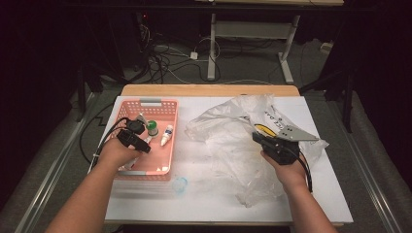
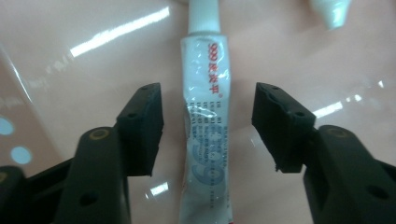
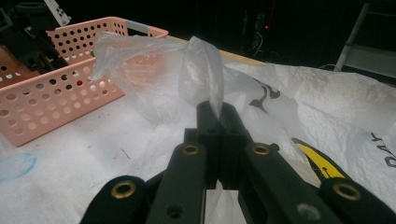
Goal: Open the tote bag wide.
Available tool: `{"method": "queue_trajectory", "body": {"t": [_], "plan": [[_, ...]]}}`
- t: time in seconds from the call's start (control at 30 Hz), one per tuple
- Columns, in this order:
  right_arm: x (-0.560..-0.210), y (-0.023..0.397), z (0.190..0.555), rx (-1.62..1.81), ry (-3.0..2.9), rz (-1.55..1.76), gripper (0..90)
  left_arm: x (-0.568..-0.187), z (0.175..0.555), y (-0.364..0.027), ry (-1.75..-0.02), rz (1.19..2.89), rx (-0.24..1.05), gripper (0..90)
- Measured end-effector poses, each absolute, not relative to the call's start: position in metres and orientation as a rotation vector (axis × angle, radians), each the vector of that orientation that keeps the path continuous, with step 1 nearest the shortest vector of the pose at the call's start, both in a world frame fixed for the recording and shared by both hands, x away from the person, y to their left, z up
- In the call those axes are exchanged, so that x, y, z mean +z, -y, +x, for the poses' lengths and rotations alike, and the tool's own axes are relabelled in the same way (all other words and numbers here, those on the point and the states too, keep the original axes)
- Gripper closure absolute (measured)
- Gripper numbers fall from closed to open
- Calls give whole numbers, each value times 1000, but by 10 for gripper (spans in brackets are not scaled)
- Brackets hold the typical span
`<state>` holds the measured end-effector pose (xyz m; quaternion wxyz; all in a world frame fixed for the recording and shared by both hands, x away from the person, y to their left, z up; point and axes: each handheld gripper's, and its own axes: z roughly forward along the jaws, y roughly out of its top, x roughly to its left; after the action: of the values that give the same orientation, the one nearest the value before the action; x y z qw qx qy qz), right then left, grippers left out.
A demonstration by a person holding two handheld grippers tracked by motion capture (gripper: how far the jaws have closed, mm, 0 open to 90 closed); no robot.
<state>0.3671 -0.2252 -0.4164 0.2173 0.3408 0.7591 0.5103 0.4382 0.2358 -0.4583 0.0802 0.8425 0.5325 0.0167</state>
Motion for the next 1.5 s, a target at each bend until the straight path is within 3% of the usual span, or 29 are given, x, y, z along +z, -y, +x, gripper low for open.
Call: {"method": "queue_trajectory", "body": {"t": [0.17, 0.4, 1.5], "plan": [[-417, 225, 367, 1413, -2103, 949, 900, -460, 440, -240, -1605, 2498, 17, 474], [-417, 224, 367, 1414, -2109, 944, 900, -460, 440, -243, -1578, 2486, 21, 658], [-416, 227, 366, 1425, -2102, 943, 900, -448, 433, -257, -1574, 2366, 17, 671]]}}
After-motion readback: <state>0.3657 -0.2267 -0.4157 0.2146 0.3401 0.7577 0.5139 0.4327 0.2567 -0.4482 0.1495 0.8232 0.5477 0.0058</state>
